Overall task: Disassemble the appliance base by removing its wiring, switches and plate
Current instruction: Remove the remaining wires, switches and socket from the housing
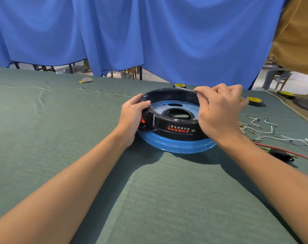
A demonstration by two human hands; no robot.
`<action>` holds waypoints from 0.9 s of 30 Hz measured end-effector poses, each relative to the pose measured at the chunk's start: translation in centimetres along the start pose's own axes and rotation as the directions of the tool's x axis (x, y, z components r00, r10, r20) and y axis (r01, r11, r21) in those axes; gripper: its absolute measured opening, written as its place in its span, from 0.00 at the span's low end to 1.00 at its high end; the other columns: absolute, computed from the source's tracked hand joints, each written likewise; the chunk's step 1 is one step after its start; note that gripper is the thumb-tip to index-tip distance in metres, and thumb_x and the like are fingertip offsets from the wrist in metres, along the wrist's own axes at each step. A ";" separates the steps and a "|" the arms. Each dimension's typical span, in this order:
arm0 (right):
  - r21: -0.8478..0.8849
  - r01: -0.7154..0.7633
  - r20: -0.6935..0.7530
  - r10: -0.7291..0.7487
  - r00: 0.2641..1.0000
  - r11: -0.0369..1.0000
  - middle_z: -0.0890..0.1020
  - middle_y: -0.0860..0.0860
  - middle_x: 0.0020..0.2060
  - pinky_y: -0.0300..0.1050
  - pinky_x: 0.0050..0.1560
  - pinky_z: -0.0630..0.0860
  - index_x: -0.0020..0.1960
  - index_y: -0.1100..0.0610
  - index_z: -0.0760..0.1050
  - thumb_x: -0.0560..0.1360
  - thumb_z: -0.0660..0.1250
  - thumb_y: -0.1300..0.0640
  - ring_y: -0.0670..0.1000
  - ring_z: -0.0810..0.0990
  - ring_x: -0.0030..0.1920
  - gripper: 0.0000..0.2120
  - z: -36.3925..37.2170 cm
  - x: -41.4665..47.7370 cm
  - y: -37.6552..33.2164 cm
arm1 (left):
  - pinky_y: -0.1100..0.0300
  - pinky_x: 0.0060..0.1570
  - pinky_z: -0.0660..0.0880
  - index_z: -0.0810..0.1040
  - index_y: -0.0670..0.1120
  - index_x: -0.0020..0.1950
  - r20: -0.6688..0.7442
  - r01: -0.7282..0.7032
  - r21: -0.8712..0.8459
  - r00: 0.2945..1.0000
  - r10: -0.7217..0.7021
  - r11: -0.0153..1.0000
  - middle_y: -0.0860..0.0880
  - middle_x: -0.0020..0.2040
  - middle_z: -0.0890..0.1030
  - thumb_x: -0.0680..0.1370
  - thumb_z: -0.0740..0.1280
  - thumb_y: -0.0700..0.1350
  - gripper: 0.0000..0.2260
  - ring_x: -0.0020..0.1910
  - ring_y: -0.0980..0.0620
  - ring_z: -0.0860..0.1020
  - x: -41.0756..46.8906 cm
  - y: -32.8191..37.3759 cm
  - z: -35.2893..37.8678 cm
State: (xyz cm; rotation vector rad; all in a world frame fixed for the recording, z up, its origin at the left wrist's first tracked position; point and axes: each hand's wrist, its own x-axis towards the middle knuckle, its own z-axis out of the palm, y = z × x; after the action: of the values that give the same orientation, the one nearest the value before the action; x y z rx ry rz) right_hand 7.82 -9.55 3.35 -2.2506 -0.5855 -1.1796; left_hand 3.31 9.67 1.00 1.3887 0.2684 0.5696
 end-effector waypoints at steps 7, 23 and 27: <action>-0.278 0.116 0.010 -0.118 0.993 0.954 0.76 0.55 0.37 0.45 0.32 0.63 0.54 0.56 0.77 0.78 0.60 0.60 0.59 0.72 0.36 0.09 -1.1 -0.2 -0.5 | 0.59 0.62 0.72 0.73 0.49 0.68 0.010 -0.214 0.333 0.975 0.223 0.918 0.55 0.59 0.76 0.75 0.67 0.53 0.22 0.63 0.56 0.74 0.5 -1.2 -0.8; 0.309 0.339 0.392 -0.443 0.806 0.889 0.75 0.55 0.37 0.57 0.28 0.76 0.67 0.58 0.74 0.77 0.63 0.60 0.61 0.74 0.30 0.19 -2.6 -6.4 -2.3 | 0.52 0.70 0.66 0.76 0.52 0.67 0.120 -0.237 0.371 0.971 0.207 0.898 0.53 0.68 0.76 0.75 0.64 0.54 0.20 0.65 0.56 0.74 1.5 -1.2 -1.9; 0.291 0.310 0.421 -0.412 0.808 0.905 0.74 0.56 0.36 0.58 0.30 0.76 0.68 0.57 0.74 0.77 0.65 0.62 0.63 0.75 0.31 0.20 -2.6 -6.3 -2.8 | 0.52 0.70 0.66 0.77 0.52 0.66 0.096 -0.245 0.389 0.969 0.226 0.888 0.53 0.68 0.75 0.72 0.62 0.56 0.24 0.66 0.56 0.73 1.3 -1.1 -1.5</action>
State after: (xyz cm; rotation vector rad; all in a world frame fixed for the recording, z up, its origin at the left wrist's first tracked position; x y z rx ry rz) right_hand 1.27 -9.84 0.02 -2.3034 -1.3240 -0.6618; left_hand 3.93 11.54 -0.11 1.8464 0.1819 0.7073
